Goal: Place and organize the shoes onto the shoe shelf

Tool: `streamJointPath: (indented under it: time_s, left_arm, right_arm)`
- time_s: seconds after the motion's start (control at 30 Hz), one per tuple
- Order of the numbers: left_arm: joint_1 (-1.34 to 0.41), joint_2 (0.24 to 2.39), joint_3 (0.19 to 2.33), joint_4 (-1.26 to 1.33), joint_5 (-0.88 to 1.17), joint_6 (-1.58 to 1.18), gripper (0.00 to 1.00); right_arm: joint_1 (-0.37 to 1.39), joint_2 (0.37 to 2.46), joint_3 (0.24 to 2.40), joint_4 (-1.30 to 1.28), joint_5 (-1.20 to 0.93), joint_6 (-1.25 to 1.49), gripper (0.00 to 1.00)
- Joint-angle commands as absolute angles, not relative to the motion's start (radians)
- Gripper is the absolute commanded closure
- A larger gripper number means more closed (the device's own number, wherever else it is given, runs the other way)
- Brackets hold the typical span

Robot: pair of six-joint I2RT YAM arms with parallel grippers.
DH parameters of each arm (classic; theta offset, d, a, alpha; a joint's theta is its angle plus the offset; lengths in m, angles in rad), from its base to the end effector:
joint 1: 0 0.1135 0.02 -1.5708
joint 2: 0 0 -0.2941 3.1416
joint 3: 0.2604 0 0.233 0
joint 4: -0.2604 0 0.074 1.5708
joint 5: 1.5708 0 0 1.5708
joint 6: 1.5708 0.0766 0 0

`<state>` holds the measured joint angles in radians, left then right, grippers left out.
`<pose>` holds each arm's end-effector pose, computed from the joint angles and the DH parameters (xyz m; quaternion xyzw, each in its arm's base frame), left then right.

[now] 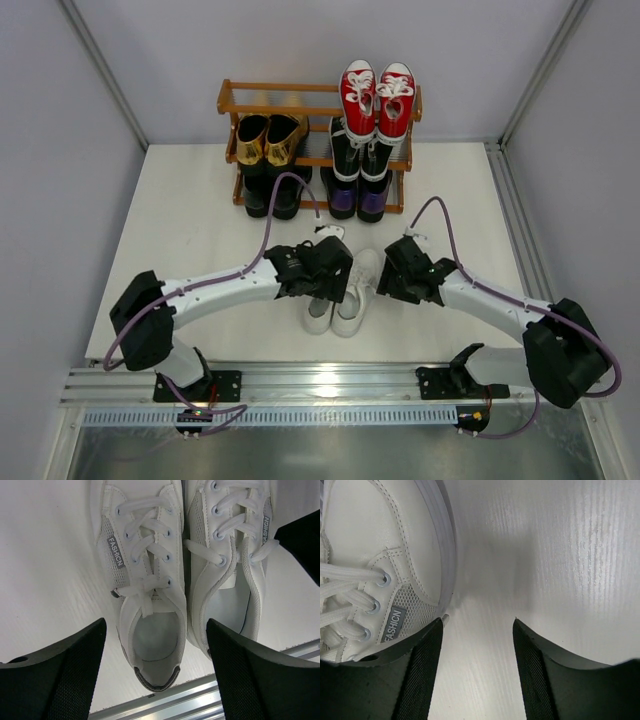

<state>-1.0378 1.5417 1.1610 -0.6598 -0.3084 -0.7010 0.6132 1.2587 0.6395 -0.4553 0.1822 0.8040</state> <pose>0.1811 -0.2613 0.2527 0.1202 0.9469 -0.1022 0.2803 0.1871 0.1147 0.1803 0.1142 0.9588 0.0922 0.2431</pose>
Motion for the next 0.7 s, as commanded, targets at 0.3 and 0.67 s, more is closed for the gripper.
streamJointPath:
  time_s: [0.3,0.67]
  left_arm:
    - [-1.129,1.617,1.235,-0.607,-0.344,-0.683,0.31]
    - [-1.144,1.733,1.187,-0.601,-0.385,-0.787,0.53]
  right_arm:
    - [0.612,1.126,0.589,-0.535,0.265,0.831,0.39]
    - [0.600,1.092,0.563,-0.551,0.268,0.824,0.39]
